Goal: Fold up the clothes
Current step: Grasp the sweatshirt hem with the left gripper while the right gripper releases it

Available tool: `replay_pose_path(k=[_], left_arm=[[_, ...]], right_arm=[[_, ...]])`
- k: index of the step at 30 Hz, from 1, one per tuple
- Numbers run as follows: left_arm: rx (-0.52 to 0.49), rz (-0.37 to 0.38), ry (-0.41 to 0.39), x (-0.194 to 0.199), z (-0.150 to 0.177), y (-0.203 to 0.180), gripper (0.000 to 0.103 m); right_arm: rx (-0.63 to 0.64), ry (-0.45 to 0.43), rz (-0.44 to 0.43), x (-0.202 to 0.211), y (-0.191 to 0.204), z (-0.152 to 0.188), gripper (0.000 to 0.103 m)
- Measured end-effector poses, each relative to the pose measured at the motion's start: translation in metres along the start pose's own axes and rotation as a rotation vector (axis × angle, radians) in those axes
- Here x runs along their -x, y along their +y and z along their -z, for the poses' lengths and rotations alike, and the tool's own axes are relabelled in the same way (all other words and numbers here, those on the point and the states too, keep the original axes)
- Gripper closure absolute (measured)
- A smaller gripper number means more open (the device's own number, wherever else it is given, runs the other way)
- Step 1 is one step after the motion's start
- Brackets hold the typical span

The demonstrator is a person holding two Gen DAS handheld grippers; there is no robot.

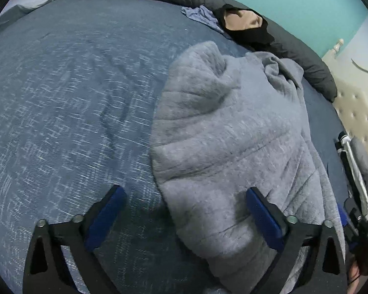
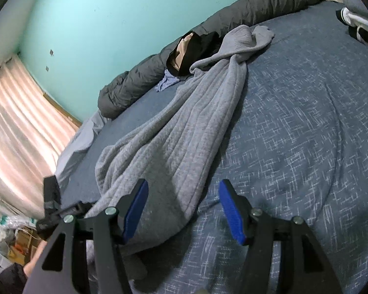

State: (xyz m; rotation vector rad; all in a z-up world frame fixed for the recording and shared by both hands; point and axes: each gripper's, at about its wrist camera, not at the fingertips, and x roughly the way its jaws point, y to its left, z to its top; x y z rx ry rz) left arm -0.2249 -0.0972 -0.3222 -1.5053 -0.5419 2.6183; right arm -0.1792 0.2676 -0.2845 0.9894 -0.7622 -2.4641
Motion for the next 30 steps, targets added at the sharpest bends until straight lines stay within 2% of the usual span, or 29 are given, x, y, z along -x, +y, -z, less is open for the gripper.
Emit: replay_pose_path(k=[3,4,6,7,9,10,11,14,19,24,30], left_arm=[[0.027,0.019,0.009,-0.007,-0.002,0.002,0.013],[0.038,0.030,0.013,-0.009,-0.002,0.003,0.021],[0.044,0.052,0.021,-0.012,-0.001,0.002,0.027],[0.047,0.063,0.024,-0.013,0.000,0.002,0.042],[0.044,0.070,0.029,-0.015,0.000,0.000,0.053],[0.042,0.077,0.026,-0.015,0.000,-0.001,0.065],[0.039,0.084,0.023,-0.015,0.000,-0.001,0.070],[0.031,0.103,0.014,-0.014,-0.001,-0.002,0.071],[0.004,0.110,-0.017,-0.001,-0.002,-0.004,0.085],[-0.041,0.112,-0.040,0.009,-0.011,-0.011,0.090],[-0.069,0.062,-0.126,0.056,-0.033,0.001,0.094]], right_arm=[[-0.010,-0.003,-0.014,0.002,-0.002,-0.003,0.042],[-0.010,-0.004,-0.015,0.002,-0.002,-0.004,0.042],[-0.013,-0.003,-0.019,0.001,-0.003,-0.004,0.042],[-0.017,-0.001,-0.021,0.001,-0.003,-0.004,0.042],[-0.026,0.008,-0.020,-0.002,-0.004,-0.003,0.042],[-0.027,0.011,-0.020,-0.003,-0.004,-0.003,0.042],[-0.029,0.014,-0.019,-0.003,-0.004,-0.003,0.042],[-0.025,0.012,-0.015,-0.003,-0.005,-0.002,0.042],[-0.037,0.009,-0.013,-0.003,-0.008,-0.003,0.042],[-0.041,0.012,-0.011,-0.006,-0.009,-0.004,0.042],[-0.046,0.014,-0.009,-0.008,-0.012,-0.005,0.042]])
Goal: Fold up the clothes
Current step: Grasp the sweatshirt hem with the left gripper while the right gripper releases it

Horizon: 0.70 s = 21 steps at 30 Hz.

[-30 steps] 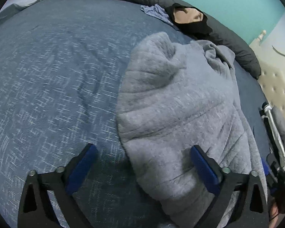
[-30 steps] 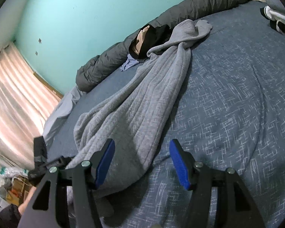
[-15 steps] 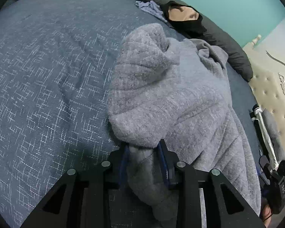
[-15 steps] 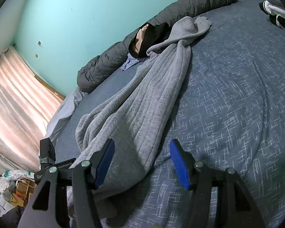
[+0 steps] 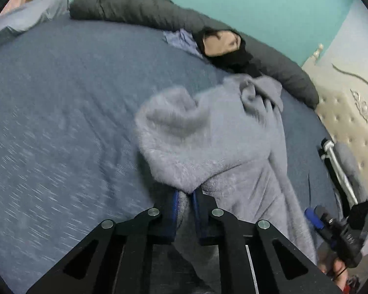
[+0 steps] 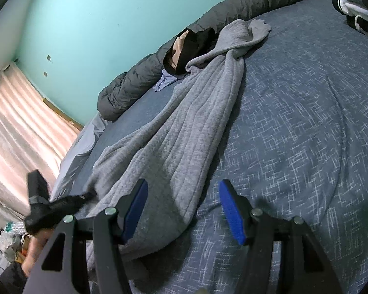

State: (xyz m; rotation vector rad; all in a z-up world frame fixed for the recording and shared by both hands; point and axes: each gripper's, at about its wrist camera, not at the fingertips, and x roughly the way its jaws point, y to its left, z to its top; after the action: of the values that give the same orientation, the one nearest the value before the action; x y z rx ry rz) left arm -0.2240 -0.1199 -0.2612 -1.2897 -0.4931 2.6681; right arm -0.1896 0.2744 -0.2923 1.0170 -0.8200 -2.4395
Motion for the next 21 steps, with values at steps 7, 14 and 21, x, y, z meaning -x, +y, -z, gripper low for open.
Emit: replay_pose_path(k=[7,14,21], left_arm=[[-0.006,-0.088,-0.075,0.041,-0.034,0.027,0.095],[0.012,-0.135,-0.043,0.033,-0.027,0.056,0.095],[0.035,-0.144,-0.032,0.026,-0.020,0.075,0.095]], right_arm=[[0.007,0.005,0.003,0.001,0.004,0.003,0.042],[-0.002,0.023,0.015,-0.003,0.000,0.000,0.041],[-0.039,0.034,0.039,-0.009,-0.013,-0.004,0.035]])
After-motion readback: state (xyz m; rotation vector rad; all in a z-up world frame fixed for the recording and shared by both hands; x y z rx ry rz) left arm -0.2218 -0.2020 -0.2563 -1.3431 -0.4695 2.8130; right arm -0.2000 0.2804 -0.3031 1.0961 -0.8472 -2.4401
